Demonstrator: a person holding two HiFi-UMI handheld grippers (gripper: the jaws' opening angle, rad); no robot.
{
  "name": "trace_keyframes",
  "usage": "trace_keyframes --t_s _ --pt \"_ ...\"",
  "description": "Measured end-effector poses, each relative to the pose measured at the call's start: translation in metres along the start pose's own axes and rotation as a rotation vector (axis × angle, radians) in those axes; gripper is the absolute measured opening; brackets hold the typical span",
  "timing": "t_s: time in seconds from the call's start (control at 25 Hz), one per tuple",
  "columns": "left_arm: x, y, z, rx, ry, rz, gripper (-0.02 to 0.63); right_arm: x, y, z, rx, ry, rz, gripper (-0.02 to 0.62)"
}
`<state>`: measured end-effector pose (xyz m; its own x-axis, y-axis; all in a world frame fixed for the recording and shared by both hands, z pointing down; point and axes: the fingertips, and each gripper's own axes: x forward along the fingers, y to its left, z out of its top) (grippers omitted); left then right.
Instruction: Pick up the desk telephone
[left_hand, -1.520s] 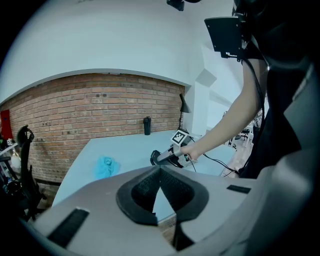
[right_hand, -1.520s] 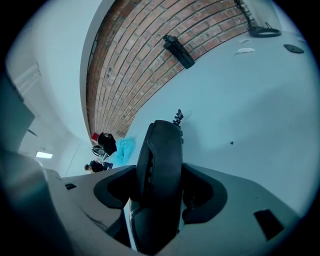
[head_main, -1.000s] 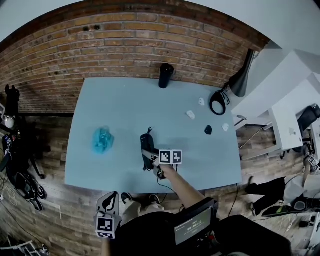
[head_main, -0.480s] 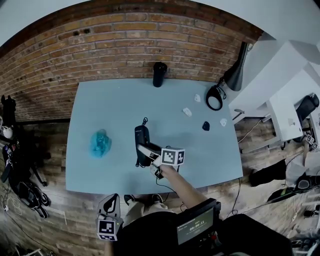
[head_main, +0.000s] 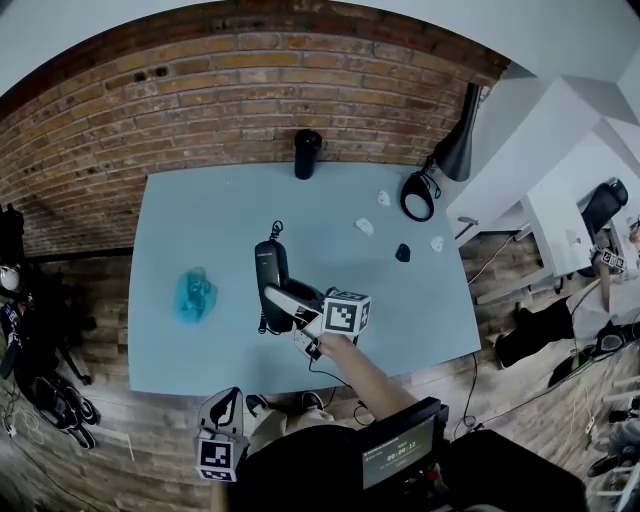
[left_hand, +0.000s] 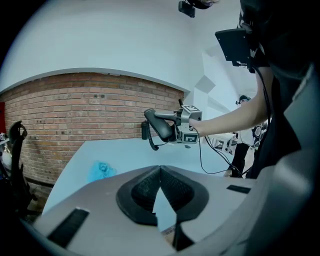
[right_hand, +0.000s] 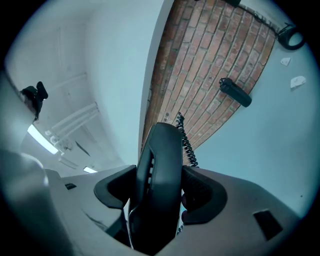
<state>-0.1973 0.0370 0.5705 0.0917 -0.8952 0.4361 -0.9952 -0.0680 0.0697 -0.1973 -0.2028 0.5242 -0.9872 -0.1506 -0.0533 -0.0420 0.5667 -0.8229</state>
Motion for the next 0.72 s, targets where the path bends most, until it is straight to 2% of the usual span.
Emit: trace_keyframes --t_s 0.16,0.52,0.72 --pt "0.000 0.010 0.002 -0.015 -0.021 0.011 0.014 0.007 0.026 0.010 -0.031 -0.016 0.045 0.298" --pt "-0.001 0.040 0.024 -0.061 -0.109 0.015 0.014 0.017 0.081 0.033 -0.110 -0.063 0.081 0.296" --pt "-0.006 0.057 0.038 -0.047 -0.141 -0.002 0.014 0.016 0.117 0.048 -0.181 -0.118 0.102 0.296"
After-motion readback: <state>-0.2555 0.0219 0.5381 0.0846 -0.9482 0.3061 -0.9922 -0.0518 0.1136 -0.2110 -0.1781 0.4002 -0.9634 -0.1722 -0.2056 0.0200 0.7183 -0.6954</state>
